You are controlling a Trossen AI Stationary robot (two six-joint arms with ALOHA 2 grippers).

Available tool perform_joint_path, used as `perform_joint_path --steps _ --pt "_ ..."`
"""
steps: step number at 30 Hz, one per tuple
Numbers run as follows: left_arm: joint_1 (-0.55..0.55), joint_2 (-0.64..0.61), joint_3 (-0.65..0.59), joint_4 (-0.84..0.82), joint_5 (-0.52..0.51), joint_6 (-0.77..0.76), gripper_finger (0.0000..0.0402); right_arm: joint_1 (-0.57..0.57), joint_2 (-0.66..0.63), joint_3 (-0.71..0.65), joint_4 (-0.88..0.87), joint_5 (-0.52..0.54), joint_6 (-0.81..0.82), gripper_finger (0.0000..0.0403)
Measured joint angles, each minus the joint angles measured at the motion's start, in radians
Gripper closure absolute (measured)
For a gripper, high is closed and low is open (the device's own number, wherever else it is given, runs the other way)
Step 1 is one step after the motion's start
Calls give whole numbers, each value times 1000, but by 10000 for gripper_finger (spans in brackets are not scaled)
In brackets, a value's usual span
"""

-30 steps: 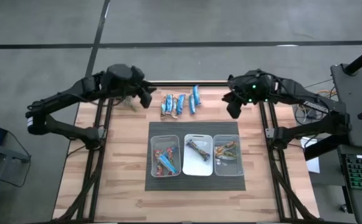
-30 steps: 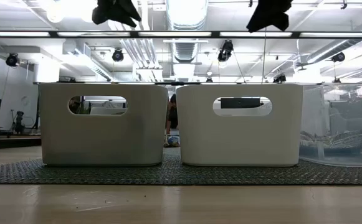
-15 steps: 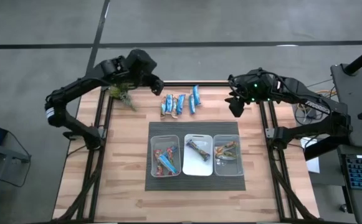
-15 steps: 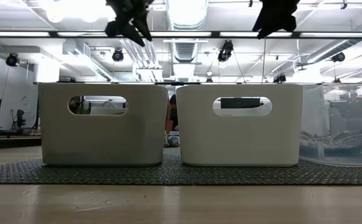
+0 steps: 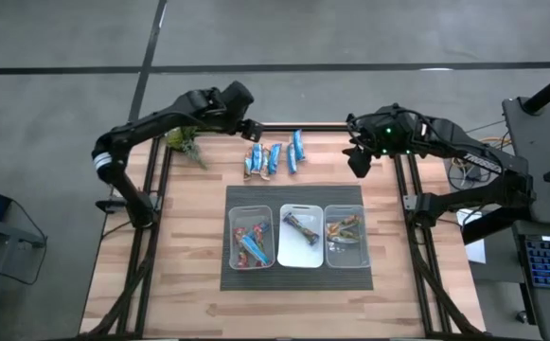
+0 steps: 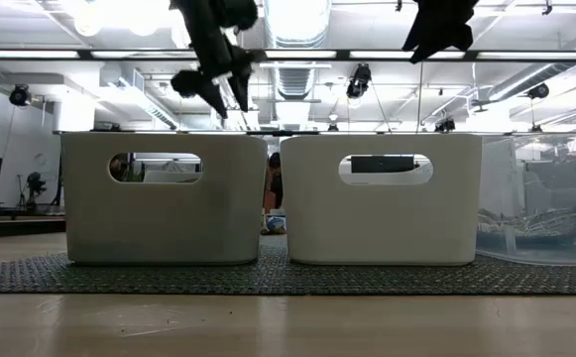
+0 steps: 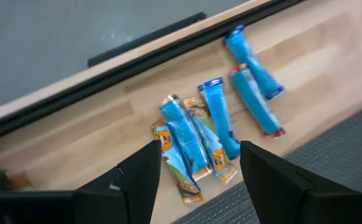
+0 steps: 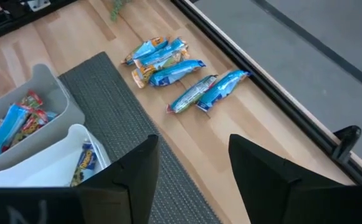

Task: Pick and place Granola Bars by type
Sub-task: Put the orange granola bar into the transparent bin

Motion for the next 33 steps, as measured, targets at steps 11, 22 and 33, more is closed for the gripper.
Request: perform_joint_path --steps 11,22,33 --pt "10 174 -2 -36 -4 -80 202 0 0 -3 -20 13 4 218" --pt "13 322 -5 -44 5 -116 202 0 0 -18 -30 14 7 220" --pt "28 378 -10 -42 15 -135 202 0 0 -82 -26 13 29 218"
